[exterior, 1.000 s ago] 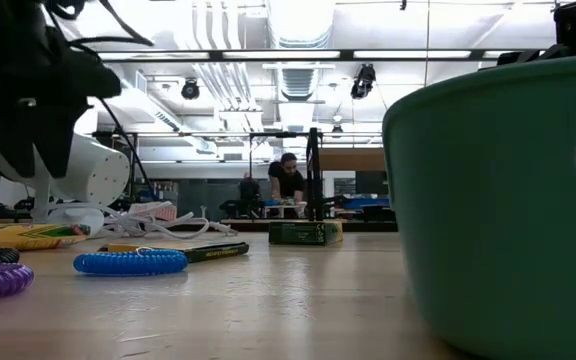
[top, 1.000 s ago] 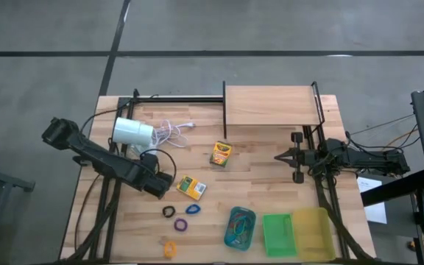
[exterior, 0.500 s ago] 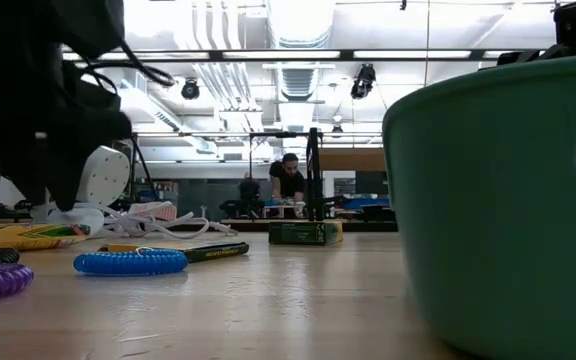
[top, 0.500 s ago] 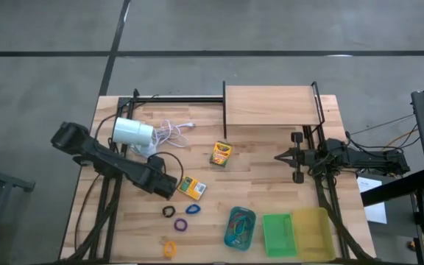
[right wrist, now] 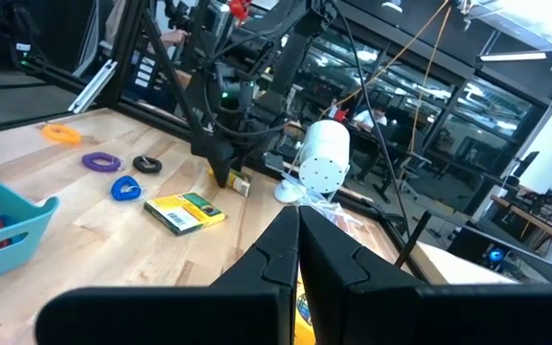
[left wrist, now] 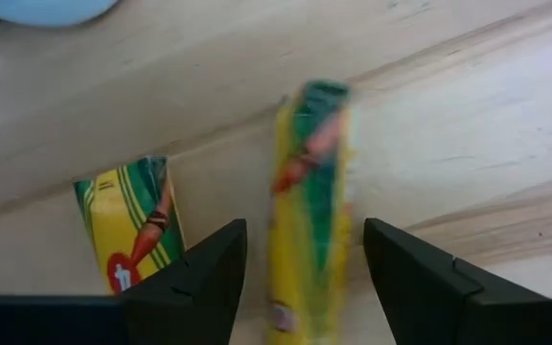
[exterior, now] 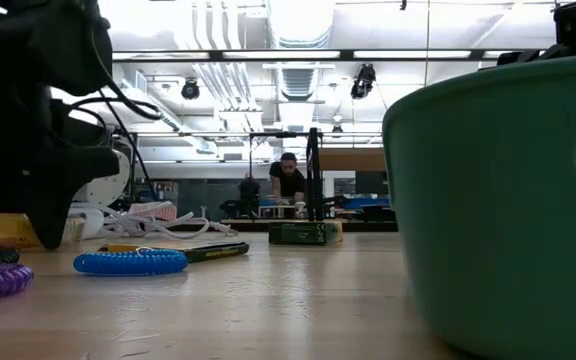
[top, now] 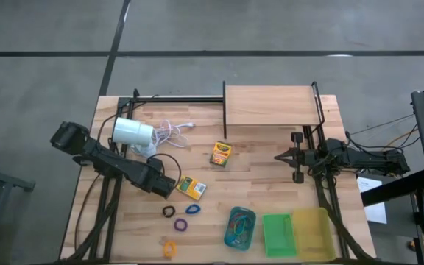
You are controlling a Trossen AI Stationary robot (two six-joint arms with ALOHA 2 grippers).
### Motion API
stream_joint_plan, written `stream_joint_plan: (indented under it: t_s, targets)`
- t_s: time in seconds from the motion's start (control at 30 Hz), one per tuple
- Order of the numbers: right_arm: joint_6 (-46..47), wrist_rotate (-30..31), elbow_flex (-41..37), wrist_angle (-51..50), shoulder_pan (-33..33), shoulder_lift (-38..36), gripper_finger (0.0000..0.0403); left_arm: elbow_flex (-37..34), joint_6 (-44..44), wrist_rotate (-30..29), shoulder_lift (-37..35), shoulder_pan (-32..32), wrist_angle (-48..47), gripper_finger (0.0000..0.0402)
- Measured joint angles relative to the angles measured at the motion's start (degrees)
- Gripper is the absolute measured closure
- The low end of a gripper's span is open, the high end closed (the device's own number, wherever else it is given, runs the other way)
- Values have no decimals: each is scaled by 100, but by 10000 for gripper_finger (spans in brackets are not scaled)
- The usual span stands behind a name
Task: Pick & Place Office Desk Supplies
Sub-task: Put the crayon box into the green bin
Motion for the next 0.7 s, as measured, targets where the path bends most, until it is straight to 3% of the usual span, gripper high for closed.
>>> stream_joint_plan:
  t_s: [0.23,0.53,0.7]
  targets:
    - [2,0,-2,0,1,0,394,-41,26,20,-17,10,48,192]
    - [0,0,-1,0,-2,0,394,-48,110,45,-37,10,92,277]
    - [0,1,-1,0,1,0,394,-48,148,53,-42,10,112,289]
